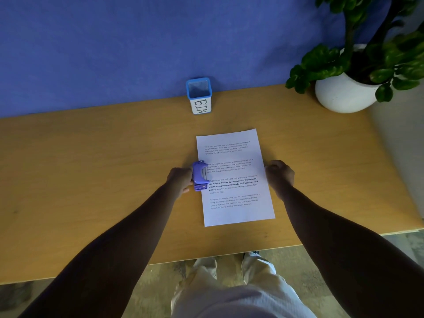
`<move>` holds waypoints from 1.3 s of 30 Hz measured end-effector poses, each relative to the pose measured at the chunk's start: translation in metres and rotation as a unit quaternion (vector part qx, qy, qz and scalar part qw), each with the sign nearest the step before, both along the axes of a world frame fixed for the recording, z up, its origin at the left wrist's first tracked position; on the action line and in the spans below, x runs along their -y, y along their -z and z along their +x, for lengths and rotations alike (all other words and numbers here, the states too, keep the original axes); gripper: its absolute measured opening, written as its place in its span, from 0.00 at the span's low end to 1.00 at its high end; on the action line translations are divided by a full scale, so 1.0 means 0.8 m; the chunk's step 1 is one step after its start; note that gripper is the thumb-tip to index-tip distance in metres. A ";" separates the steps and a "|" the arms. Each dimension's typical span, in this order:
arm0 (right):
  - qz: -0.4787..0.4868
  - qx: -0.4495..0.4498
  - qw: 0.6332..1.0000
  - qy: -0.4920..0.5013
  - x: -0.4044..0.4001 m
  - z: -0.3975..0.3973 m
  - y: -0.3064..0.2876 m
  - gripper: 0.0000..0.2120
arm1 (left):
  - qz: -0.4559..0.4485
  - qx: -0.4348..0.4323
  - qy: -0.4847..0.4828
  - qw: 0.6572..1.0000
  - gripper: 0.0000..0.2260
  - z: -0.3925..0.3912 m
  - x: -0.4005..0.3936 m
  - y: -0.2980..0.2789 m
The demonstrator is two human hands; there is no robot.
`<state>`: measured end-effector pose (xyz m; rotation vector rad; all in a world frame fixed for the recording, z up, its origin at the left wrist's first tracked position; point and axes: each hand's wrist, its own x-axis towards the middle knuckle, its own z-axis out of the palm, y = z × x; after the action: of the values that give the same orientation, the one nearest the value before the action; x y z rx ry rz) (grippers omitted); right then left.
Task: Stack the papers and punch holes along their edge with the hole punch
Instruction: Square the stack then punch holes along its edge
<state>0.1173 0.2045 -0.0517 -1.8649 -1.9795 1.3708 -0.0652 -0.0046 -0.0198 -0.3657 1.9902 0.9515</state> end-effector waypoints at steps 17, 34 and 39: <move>0.222 0.088 0.950 -0.202 0.040 -0.006 0.001 0.19 | 0.039 -0.009 0.031 0.999 0.18 0.003 0.007 0.001; 0.220 0.104 0.948 -0.206 0.054 -0.021 0.010 0.23 | 0.035 -0.014 0.039 0.999 0.12 0.000 0.006 0.014; 0.296 0.114 0.908 -0.272 0.063 -0.021 0.012 0.24 | 0.033 -0.021 0.043 0.998 0.10 -0.002 0.006 0.018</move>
<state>0.1008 0.1540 -0.0615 -1.2848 -2.7619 0.4919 -0.0665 -0.0093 -0.0340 -0.2242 1.9917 0.9750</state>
